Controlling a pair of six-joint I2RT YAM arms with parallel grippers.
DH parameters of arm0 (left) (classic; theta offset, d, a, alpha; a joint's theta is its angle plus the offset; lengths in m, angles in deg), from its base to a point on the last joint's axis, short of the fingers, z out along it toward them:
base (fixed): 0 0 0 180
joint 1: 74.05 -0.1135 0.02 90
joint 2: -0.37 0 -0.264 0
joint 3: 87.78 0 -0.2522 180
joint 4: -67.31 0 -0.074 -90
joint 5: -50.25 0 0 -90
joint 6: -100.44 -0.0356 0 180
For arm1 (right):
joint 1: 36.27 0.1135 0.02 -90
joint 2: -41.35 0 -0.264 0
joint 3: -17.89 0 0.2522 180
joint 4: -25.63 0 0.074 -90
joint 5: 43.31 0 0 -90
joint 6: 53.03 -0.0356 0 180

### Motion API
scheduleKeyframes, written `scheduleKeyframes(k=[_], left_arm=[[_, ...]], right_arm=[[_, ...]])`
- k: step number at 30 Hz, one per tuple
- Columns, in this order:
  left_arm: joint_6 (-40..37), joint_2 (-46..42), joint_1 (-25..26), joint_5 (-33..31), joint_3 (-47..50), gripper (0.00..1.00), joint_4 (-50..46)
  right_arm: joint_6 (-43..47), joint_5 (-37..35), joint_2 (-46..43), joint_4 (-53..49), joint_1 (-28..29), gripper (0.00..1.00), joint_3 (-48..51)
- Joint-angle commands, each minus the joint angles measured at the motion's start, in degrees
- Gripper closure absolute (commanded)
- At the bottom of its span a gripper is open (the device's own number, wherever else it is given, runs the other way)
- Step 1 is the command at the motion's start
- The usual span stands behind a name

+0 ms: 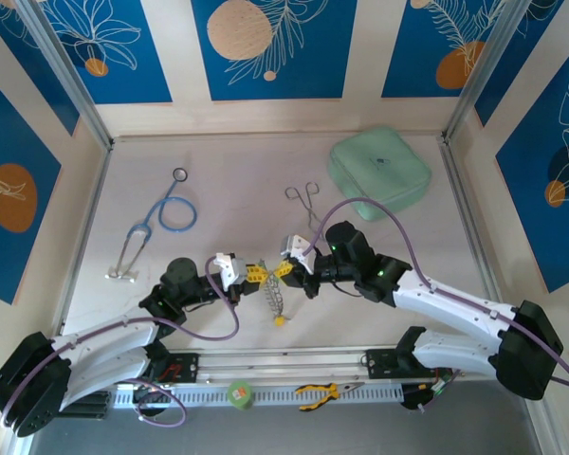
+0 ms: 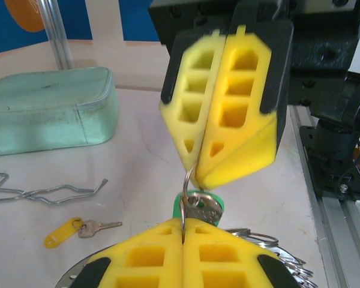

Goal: Put the keys on the keyring

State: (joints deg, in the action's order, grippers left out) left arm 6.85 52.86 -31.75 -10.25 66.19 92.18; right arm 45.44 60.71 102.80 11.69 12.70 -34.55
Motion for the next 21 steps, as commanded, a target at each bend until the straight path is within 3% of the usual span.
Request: scheduleKeyframes(k=[1, 10, 21], left_arm=[[-1.32, -1.01, 0.54, -0.57, -1.55, 1.00, 0.92], [-1.41, -1.20, 0.54, -0.61, -1.52, 1.00, 0.57], [-1.26, -2.13, 0.50, 0.00, -1.53, 1.00, 0.10]], right_arm=[[0.56, 2.06, -1.45, 0.74, -0.28, 1.00, -2.08], [1.57, 2.01, -3.72, 0.58, -0.37, 1.00, -2.06], [7.25, -5.77, -8.83, -2.63, -2.33, 1.00, 0.90]])
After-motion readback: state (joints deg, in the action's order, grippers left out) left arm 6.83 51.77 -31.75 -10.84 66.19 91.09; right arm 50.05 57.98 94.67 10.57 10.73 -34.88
